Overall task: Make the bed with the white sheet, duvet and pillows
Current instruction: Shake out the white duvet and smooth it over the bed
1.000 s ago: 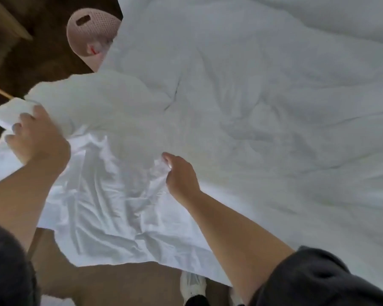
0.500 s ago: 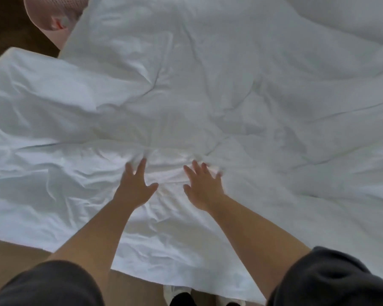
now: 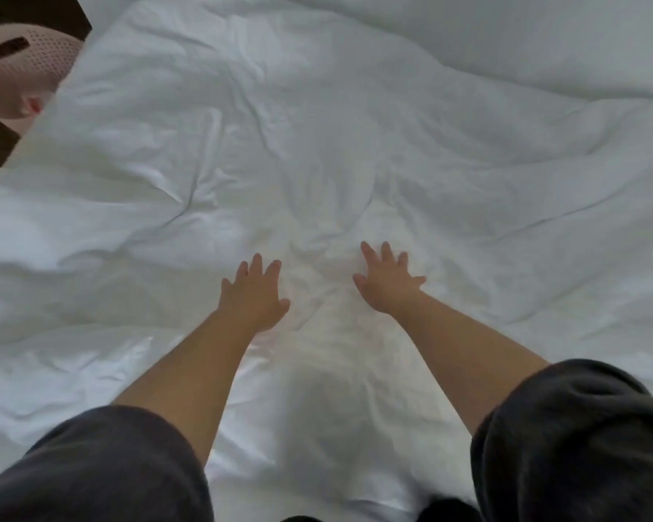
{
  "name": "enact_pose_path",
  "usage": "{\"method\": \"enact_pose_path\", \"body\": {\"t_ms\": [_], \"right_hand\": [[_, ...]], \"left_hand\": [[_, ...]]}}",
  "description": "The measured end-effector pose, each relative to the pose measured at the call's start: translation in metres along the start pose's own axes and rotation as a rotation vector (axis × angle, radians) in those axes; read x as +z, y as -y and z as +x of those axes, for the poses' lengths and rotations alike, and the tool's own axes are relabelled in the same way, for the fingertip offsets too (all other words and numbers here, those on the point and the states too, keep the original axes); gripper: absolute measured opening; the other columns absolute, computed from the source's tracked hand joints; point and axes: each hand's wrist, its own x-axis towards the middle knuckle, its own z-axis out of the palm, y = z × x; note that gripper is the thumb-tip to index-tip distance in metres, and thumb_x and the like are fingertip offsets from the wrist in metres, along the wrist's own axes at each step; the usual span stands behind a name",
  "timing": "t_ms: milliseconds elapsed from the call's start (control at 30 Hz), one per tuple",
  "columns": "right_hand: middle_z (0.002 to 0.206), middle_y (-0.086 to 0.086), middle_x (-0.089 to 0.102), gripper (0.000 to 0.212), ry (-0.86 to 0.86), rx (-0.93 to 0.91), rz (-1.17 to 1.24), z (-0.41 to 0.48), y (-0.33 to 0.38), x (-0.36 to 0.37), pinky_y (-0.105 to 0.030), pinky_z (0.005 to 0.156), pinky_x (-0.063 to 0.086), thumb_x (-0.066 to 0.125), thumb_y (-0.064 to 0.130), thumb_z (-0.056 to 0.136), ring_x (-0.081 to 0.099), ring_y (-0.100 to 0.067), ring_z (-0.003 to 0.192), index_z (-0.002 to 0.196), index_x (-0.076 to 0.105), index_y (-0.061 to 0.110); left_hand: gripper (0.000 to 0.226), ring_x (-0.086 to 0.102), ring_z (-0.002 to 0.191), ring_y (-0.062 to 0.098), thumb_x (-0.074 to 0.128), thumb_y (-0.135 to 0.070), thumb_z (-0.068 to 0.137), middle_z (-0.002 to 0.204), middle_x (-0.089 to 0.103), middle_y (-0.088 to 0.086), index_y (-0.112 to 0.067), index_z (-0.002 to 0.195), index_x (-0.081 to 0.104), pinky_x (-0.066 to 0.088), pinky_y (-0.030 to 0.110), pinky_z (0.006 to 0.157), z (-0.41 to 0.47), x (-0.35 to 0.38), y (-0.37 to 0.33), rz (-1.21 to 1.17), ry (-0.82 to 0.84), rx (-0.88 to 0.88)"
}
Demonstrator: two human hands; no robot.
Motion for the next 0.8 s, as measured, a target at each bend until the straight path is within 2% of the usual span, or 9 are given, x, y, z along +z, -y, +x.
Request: {"method": "enact_pose_path", "body": {"t_ms": [167,267,367,433,533,633,700,767,800], "right_hand": [[0.163,0.004,-0.014,0.071,-0.013,0.034,0.033,0.083,-0.042,-0.028,-0.072,0.109,0.012,0.039,0.054,0.098,-0.010,-0.034,0.149,0.153,-0.005,0.042],[0.163,0.001,-0.017,0.080,-0.068,0.030,0.097,0.161,-0.057,-0.041,-0.076,0.106,0.008,0.041,0.064,0.093,-0.014,-0.034,0.148,0.152,-0.010,0.044],[0.161,-0.004,-0.021,0.085,-0.149,0.020,0.036,0.226,-0.062,-0.026,-0.079,0.104,0.002,0.030,0.076,0.088,-0.018,-0.035,0.147,0.150,-0.018,0.044],[0.162,-0.006,-0.017,0.085,-0.213,0.003,-0.014,0.244,-0.065,-0.011,-0.077,0.104,-0.001,0.024,0.079,0.086,-0.016,-0.036,0.147,0.150,-0.017,0.042],[0.162,-0.010,0.002,0.086,-0.257,-0.040,-0.021,0.246,-0.071,-0.007,-0.072,0.107,0.006,0.029,0.081,0.083,0.001,-0.037,0.148,0.153,0.000,0.041],[0.141,-0.007,0.040,0.074,-0.471,-0.093,-0.036,0.260,-0.078,-0.048,-0.053,0.103,0.028,0.044,0.077,0.081,0.038,-0.033,0.129,0.140,0.034,0.034],[0.140,-0.005,0.042,0.075,-0.614,-0.081,-0.099,0.283,-0.088,-0.081,-0.051,0.103,0.028,0.051,0.073,0.080,0.040,-0.031,0.129,0.139,0.037,0.029],[0.144,-0.006,0.037,0.080,-0.548,-0.066,-0.178,0.302,-0.095,-0.097,-0.057,0.108,0.020,0.051,0.074,0.079,0.033,-0.032,0.135,0.142,0.033,0.028],[0.140,-0.008,0.042,0.074,-0.472,-0.075,-0.184,0.308,-0.096,-0.095,-0.055,0.107,0.024,0.049,0.073,0.082,0.038,-0.031,0.132,0.138,0.037,0.026]], "left_hand": [[0.075,-0.002,0.149,0.031,0.045,-0.049,0.097,0.162,-0.009,0.006,-0.025,0.154,0.002,0.014,0.054,0.117,0.082,-0.018,-0.045,0.060,-0.039,0.039],[0.081,-0.004,0.148,0.034,0.044,-0.059,0.093,0.161,-0.014,0.005,-0.030,0.154,-0.002,0.015,0.061,0.114,0.161,-0.030,-0.062,0.061,-0.115,-0.017],[0.095,-0.011,0.147,0.035,0.041,-0.075,0.084,0.160,-0.018,0.006,-0.033,0.153,-0.008,0.010,0.071,0.108,0.233,-0.026,-0.068,0.026,-0.196,-0.095],[0.105,-0.010,0.147,0.035,0.037,-0.085,0.075,0.160,-0.015,0.008,-0.030,0.153,-0.009,0.008,0.074,0.105,0.264,-0.022,-0.075,0.040,-0.285,-0.131],[0.125,0.002,0.147,0.036,0.053,-0.084,0.066,0.160,-0.009,0.012,-0.018,0.153,-0.008,0.019,0.073,0.105,0.284,-0.034,-0.092,0.010,-0.389,-0.149],[0.133,0.024,0.139,0.040,0.073,-0.073,0.060,0.161,-0.016,0.006,-0.028,0.152,-0.013,0.035,0.061,0.100,0.299,-0.060,-0.093,-0.042,-0.476,-0.059],[0.124,0.041,0.126,0.042,0.078,-0.063,0.062,0.161,-0.006,0.005,-0.042,0.150,-0.007,0.041,0.054,0.096,0.312,-0.082,-0.083,-0.081,-0.473,-0.033],[0.096,0.052,0.113,0.042,0.074,-0.059,0.072,0.146,0.025,0.013,-0.039,0.148,0.018,0.046,0.049,0.092,0.327,-0.096,-0.078,-0.047,-0.403,-0.043],[0.077,0.055,0.108,0.041,0.069,-0.057,0.078,0.134,0.037,0.015,-0.030,0.141,0.034,0.047,0.046,0.088,0.332,-0.096,-0.077,0.002,-0.380,-0.040]]}}
